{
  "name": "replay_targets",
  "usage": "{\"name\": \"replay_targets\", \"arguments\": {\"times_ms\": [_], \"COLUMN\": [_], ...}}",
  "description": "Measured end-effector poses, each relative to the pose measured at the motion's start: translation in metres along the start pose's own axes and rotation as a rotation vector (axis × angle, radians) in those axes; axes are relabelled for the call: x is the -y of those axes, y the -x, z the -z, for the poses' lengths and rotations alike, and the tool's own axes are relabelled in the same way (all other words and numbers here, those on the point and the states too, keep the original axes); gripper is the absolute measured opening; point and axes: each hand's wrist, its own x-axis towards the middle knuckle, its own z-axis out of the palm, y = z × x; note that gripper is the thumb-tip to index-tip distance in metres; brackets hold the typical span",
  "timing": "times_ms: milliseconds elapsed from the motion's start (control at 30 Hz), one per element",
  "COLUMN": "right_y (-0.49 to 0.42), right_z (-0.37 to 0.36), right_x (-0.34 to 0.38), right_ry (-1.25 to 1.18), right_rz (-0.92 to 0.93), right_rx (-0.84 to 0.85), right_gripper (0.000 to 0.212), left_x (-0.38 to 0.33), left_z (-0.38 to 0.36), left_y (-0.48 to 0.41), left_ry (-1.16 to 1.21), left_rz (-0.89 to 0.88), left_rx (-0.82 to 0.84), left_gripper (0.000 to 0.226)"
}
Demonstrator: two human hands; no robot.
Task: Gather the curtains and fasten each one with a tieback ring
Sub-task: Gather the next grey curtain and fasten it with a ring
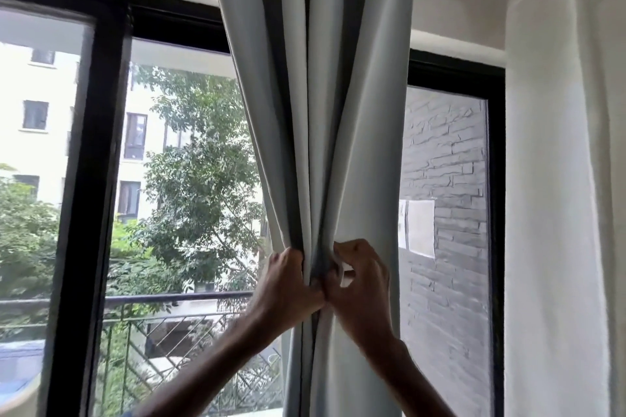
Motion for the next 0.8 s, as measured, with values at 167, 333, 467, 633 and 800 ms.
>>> {"name": "replay_targets", "arguments": {"times_ms": [167, 333, 467, 633, 800], "right_y": [0.017, 0.033, 0.039, 0.013, -0.017], "right_z": [-0.004, -0.012, -0.006, 0.020, 0.042], "right_x": [-0.005, -0.009, -0.012, -0.037, -0.076], "right_ry": [0.045, 0.054, -0.134, -0.060, 0.071], "right_rz": [0.190, 0.193, 0.197, 0.046, -0.414], "right_rx": [-0.022, 0.070, 0.194, 0.087, 0.036], "right_gripper": [0.017, 0.033, 0.025, 0.021, 0.071], "left_x": [0.002, -0.005, 0.002, 0.010, 0.009], "left_z": [0.000, 0.005, 0.004, -0.001, 0.000], "left_y": [0.002, -0.001, -0.007, -0.005, 0.015], "left_ry": [-0.045, 0.149, 0.004, -0.097, -0.121], "left_rz": [0.069, 0.140, 0.277, 0.250, 0.104], "left_rx": [0.086, 0.085, 0.061, 0.064, 0.027], "left_gripper": [0.032, 0.042, 0.049, 0.038, 0.047]}}
